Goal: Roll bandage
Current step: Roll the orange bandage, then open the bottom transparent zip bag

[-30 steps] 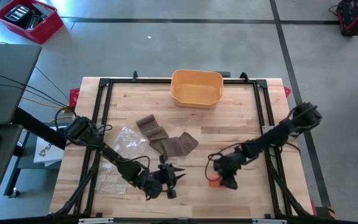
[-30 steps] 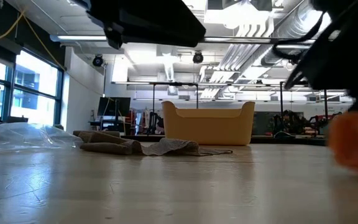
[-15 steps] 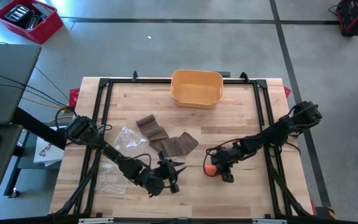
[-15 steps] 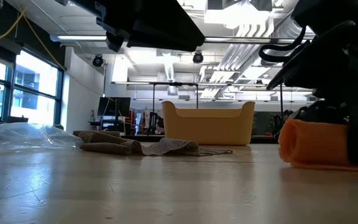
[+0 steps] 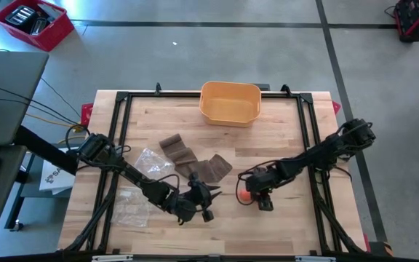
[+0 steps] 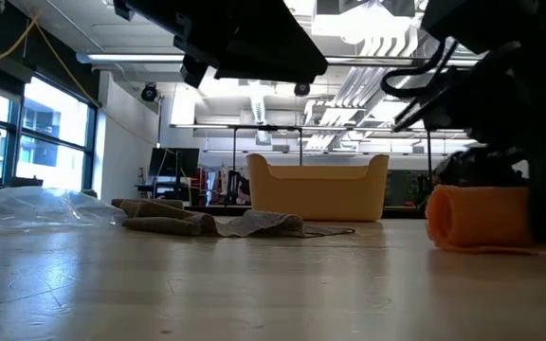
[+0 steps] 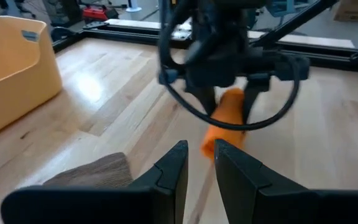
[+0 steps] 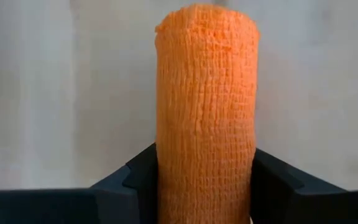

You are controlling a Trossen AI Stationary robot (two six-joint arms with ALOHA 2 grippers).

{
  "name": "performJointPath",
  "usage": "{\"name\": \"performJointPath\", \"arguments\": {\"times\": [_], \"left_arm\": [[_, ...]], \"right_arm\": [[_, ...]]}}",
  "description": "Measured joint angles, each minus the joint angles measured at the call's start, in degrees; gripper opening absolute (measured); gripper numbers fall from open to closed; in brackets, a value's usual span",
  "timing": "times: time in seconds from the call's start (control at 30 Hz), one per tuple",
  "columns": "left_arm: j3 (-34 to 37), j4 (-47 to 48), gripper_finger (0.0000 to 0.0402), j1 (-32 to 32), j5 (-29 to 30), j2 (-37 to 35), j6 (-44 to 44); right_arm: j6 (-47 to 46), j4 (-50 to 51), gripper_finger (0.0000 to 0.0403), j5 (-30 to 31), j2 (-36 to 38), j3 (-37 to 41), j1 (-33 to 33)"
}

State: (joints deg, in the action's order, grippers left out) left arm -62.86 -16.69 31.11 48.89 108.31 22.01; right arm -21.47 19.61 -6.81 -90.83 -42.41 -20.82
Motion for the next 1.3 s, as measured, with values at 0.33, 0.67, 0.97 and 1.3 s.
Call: {"name": "performJointPath", "arguments": {"times": [0.33, 0.67, 0.97, 1.3], "left_arm": [[-0.01, 0.36, 0.0074, -0.8, -6.7, 0.0, 0.28], [-0.01, 0.54, 0.0074, -3.46, -12.26, 0.0, 1.43], [-0.01, 0.33, 0.0074, -3.74, -18.09, 0.0, -0.62], [-0.01, 0.39, 0.0074, -4.55, -25.56, 0.0, -0.46]], "right_arm": [[3.62, 9.94, 0.0177, 0.13, 0.0, -4.24, -0.04], [3.97, 8.03, 0.0178, 0.67, 0.04, -4.33, 1.26], [4.59, 13.33, 0.0207, 0.24, 0.07, -6.54, 4.35], [9.13, 19.56, 0.0216, 2.42, 0.13, -12.31, 6.32]]}}
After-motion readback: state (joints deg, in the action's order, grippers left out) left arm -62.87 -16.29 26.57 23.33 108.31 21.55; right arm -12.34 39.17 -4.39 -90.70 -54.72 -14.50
